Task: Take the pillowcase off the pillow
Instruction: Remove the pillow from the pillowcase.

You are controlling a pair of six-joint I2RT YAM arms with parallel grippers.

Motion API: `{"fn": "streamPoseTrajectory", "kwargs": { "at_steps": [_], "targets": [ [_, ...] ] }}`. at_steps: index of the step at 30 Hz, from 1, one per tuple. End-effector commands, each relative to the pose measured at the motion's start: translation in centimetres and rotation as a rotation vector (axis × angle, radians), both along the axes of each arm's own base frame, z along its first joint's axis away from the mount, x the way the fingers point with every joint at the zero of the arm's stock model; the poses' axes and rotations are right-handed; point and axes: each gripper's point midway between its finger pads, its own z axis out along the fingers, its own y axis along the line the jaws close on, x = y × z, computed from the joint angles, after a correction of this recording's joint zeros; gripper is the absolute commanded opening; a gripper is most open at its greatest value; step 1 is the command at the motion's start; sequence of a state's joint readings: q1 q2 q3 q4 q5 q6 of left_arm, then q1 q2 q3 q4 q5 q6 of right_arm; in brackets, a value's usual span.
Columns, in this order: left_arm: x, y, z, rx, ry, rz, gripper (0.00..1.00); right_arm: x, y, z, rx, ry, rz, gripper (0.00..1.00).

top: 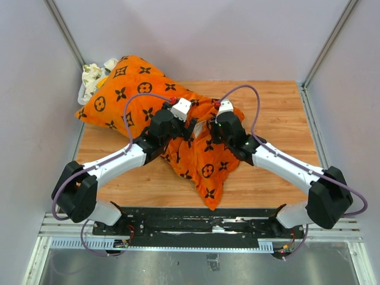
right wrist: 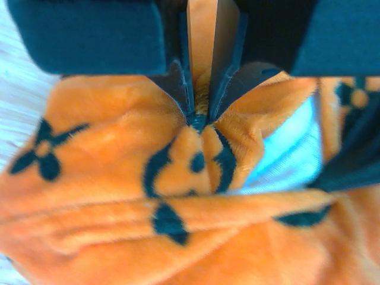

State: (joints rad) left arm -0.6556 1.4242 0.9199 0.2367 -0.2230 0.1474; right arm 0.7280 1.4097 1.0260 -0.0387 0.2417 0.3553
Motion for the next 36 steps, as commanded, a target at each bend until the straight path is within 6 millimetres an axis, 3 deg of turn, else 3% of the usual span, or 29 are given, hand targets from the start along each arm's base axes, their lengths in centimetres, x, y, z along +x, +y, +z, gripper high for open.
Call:
{"fn": "streamPoseTrajectory", "kwargs": {
  "at_steps": [1, 2, 3, 5, 8, 14, 19, 22, 25, 26, 28, 30, 33, 36],
  "targets": [
    [0.6, 1.7, -2.0, 0.020, 0.040, 0.055, 0.95, -1.5, -7.5, -2.9, -0.187, 0.043, -0.175, 0.11],
    [0.6, 1.6, -2.1, 0.021, 0.043, 0.056, 0.95, -1.7, -9.1, -3.2, -0.173, 0.064, -0.216, 0.05],
    [0.7, 1.7, -2.3, 0.023, 0.045, 0.060, 0.96, -2.4, -11.0, -4.7, -0.168, 0.115, -0.250, 0.02],
    [0.9, 1.6, -2.6, 0.026, 0.052, 0.064, 0.96, -3.3, -14.2, -6.7, -0.093, 0.197, -0.331, 0.01],
    [1.2, 1.4, -3.0, 0.026, 0.062, 0.065, 0.95, -4.5, -16.5, -9.3, 0.015, 0.285, -0.415, 0.01],
    [1.2, 0.9, -1.8, -0.007, 0.072, 0.060, 0.94, -4.8, -14.1, -11.0, 0.082, 0.337, -0.359, 0.01],
    [-0.3, -0.4, 3.0, -0.130, 0.061, 0.003, 0.94, -4.2, -11.6, -11.3, 0.083, 0.330, -0.279, 0.01],
    [-2.9, -3.0, 6.5, -0.213, 0.046, -0.154, 0.98, -3.5, -10.2, -11.0, 0.109, 0.309, -0.230, 0.01],
    [-7.3, -6.8, 8.5, -0.252, 0.022, -0.454, 0.99, -3.0, -9.4, -11.0, 0.123, 0.308, -0.205, 0.01],
    [-9.1, -8.0, 8.8, -0.263, 0.035, -0.577, 0.99, -2.8, -9.3, -10.9, 0.125, 0.307, -0.201, 0.01],
    [-14.6, -10.1, 7.7, -0.184, 0.098, -0.939, 0.99, -2.7, -9.1, -10.9, 0.124, 0.306, -0.192, 0.01],
    [-19.6, -10.7, 7.0, -0.105, 0.077, -1.206, 0.99, -2.7, -9.1, -10.7, 0.123, 0.302, -0.185, 0.01],
    [-22.4, -10.7, 8.8, -0.160, -0.030, -1.335, 0.99, -2.9, -9.6, -10.5, 0.106, 0.291, -0.190, 0.01],
    [-22.9, -11.6, 9.1, -0.204, -0.021, -1.336, 0.99, -3.2, -10.3, -10.2, 0.086, 0.274, -0.202, 0.01]
  ]
}}
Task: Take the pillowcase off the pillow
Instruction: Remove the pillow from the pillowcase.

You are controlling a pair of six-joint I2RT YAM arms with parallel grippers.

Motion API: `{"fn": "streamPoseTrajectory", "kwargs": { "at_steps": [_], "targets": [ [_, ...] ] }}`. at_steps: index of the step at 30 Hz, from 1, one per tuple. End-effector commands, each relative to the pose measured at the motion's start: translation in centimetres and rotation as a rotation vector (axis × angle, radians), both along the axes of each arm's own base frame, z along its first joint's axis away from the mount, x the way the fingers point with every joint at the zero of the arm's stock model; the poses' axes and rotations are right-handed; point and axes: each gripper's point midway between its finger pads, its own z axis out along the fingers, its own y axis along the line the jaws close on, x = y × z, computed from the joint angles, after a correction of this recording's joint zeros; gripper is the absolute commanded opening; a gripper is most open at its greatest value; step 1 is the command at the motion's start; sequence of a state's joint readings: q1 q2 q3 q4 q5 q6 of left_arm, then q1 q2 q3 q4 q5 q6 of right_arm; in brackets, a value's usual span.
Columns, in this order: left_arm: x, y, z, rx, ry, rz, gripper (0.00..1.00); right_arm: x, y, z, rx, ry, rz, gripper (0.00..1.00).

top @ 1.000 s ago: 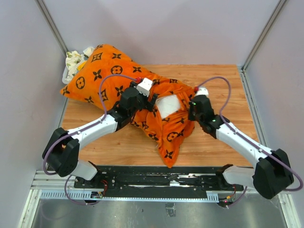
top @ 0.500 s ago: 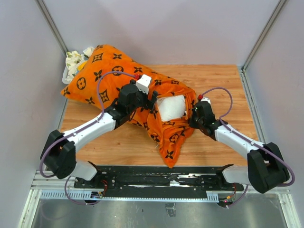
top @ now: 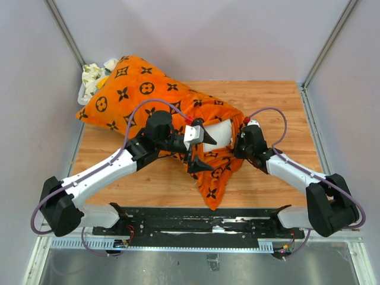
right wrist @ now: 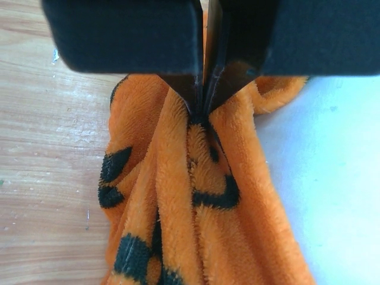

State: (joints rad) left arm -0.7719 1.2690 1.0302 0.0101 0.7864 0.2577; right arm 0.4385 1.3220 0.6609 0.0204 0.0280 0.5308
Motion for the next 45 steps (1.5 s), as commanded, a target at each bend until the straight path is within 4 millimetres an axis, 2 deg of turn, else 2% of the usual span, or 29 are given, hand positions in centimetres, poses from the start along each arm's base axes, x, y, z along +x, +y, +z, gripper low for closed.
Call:
{"fn": "streamPoseTrajectory", "kwargs": {
  "at_steps": [1, 5, 7, 9, 13, 14, 16, 18, 19, 21, 24, 27, 32, 39, 40, 42, 43, 45],
  "targets": [
    [-3.2, -1.1, 1.1, -0.070, -0.011, -0.169, 0.99, -0.4, -0.6, 0.9, -0.040, -0.029, 0.011, 0.01],
    [4.6, -3.6, -3.5, 0.059, 0.124, 0.188, 0.99, -0.7, -1.1, 1.3, -0.038, -0.043, -0.002, 0.01],
    [7.4, -4.4, -6.2, 0.132, 0.178, 0.300, 0.98, -0.9, -1.4, 1.2, -0.039, -0.043, -0.005, 0.01],
    [8.4, -5.1, -7.4, 0.161, 0.216, 0.332, 0.96, -1.1, -1.7, 1.0, -0.041, -0.041, -0.013, 0.01],
    [9.0, -5.7, -8.5, 0.148, 0.272, 0.359, 0.95, -1.6, -2.4, 0.8, -0.054, -0.038, -0.027, 0.01],
    [9.7, -5.7, -8.8, 0.142, 0.277, 0.400, 0.95, -1.7, -2.7, 0.7, -0.056, -0.038, -0.034, 0.01],
    [12.3, -4.7, -9.9, 0.159, 0.268, 0.562, 0.95, -1.9, -3.0, 0.7, -0.057, -0.041, -0.043, 0.01],
    [15.1, -3.0, -11.2, 0.201, 0.252, 0.750, 0.95, -2.0, -3.0, 0.7, -0.051, -0.045, -0.041, 0.01],
    [16.4, -2.3, -11.2, 0.215, 0.248, 0.842, 0.95, -2.1, -3.0, 0.7, -0.052, -0.044, -0.040, 0.01],
    [18.3, -0.9, -12.0, 0.251, 0.259, 0.982, 0.95, -2.3, -3.2, 0.6, -0.057, -0.041, -0.044, 0.01],
    [19.3, 0.6, -13.4, 0.285, 0.289, 1.104, 0.95, -2.4, -3.1, 0.4, -0.048, -0.039, -0.043, 0.01],
    [20.2, 2.3, -16.0, 0.364, 0.280, 1.223, 0.95, -2.6, -3.0, 0.2, -0.045, -0.029, -0.040, 0.01],
    [19.7, 4.0, -19.8, 0.507, 0.220, 1.270, 0.95, -2.6, -2.9, 0.4, -0.031, -0.036, -0.041, 0.01],
    [18.7, 6.9, -23.3, 0.656, 0.120, 1.344, 0.93, -2.5, -2.9, 0.7, -0.030, -0.040, -0.040, 0.01],
    [18.6, 7.1, -23.8, 0.678, 0.113, 1.338, 0.73, -2.5, -2.8, 0.7, -0.029, -0.037, -0.038, 0.01],
    [18.5, 7.3, -24.0, 0.696, 0.106, 1.335, 0.07, -2.4, -2.7, 0.9, -0.025, -0.040, -0.036, 0.01],
    [18.5, 7.6, -23.7, 0.688, 0.104, 1.352, 0.01, -2.4, -2.6, 1.0, -0.021, -0.044, -0.035, 0.01],
    [18.6, 7.3, -22.4, 0.639, 0.113, 1.340, 0.00, -2.3, -2.5, 1.2, -0.015, -0.049, -0.027, 0.01]
  ]
}}
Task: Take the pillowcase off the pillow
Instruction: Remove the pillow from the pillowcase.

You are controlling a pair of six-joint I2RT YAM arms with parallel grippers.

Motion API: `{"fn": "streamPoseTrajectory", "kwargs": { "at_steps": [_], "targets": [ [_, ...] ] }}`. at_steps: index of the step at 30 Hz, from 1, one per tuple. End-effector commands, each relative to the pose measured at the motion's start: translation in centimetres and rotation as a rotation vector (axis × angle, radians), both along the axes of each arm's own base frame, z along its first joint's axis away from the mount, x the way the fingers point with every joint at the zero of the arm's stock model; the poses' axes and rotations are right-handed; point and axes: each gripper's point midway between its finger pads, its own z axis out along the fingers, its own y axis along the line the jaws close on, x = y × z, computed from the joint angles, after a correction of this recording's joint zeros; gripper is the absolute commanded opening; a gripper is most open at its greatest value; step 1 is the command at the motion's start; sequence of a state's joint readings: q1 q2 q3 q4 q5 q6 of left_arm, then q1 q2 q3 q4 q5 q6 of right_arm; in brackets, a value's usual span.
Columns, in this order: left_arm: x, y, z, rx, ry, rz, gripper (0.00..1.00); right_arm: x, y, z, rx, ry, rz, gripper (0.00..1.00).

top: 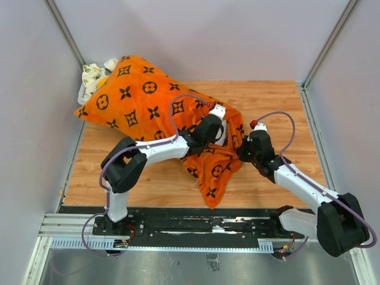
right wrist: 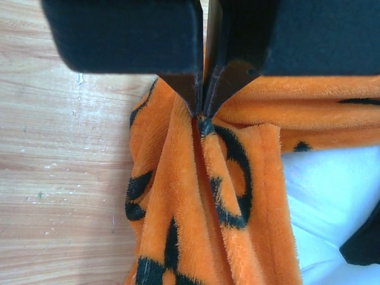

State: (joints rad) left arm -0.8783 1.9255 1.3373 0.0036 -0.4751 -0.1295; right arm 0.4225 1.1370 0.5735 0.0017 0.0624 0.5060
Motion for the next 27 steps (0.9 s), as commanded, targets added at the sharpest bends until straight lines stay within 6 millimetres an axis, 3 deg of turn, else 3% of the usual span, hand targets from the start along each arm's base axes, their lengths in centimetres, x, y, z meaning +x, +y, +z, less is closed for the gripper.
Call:
{"fn": "streamPoseTrajectory", "kwargs": {
  "at_steps": [1, 3, 4, 6, 8, 10, 14, 17, 20, 24, 27],
  "targets": [
    [-0.9, 7.1, -4.5, 0.221, 0.093, 0.118, 0.00, -0.8, -0.4, -0.6, -0.007, 0.035, 0.003, 0.01],
    [-0.3, 6.7, -1.5, 0.118, 0.065, 0.112, 0.00, -0.9, 0.0, -0.1, 0.000, 0.014, 0.032, 0.06],
    [0.0, 6.6, 0.9, 0.058, 0.033, 0.107, 0.00, -0.9, 0.5, 0.4, 0.011, -0.009, 0.066, 0.17],
    [0.4, 6.6, 4.8, -0.027, -0.030, 0.098, 0.00, -0.8, 1.7, 2.0, 0.017, -0.074, 0.137, 0.57],
    [0.2, 6.3, 8.1, -0.080, -0.087, 0.057, 0.00, -0.7, 2.1, 4.4, 0.017, -0.150, 0.168, 0.81],
    [-0.4, 5.9, 10.6, -0.117, -0.121, 0.003, 0.00, -0.4, 2.0, 7.4, 0.033, -0.245, 0.164, 0.98],
    [-2.0, 6.2, 13.4, -0.159, -0.168, -0.072, 0.00, 0.5, 2.0, 14.0, 0.091, -0.471, 0.146, 0.99],
    [-2.6, 7.0, 14.2, -0.170, -0.189, -0.067, 0.00, 1.2, 3.6, 16.9, 0.089, -0.494, 0.216, 0.89],
    [-2.9, 7.6, 14.4, -0.162, -0.195, -0.056, 0.00, 2.3, 5.9, 17.6, 0.052, -0.462, 0.274, 0.80],
    [-3.3, 8.3, 14.7, -0.175, -0.206, -0.040, 0.00, 3.1, 9.0, 19.0, 0.056, -0.467, 0.338, 0.77],
    [-3.7, 8.9, 14.9, -0.184, -0.213, -0.027, 0.00, 3.6, 11.5, 18.7, 0.045, -0.434, 0.395, 0.74]
  ]
}}
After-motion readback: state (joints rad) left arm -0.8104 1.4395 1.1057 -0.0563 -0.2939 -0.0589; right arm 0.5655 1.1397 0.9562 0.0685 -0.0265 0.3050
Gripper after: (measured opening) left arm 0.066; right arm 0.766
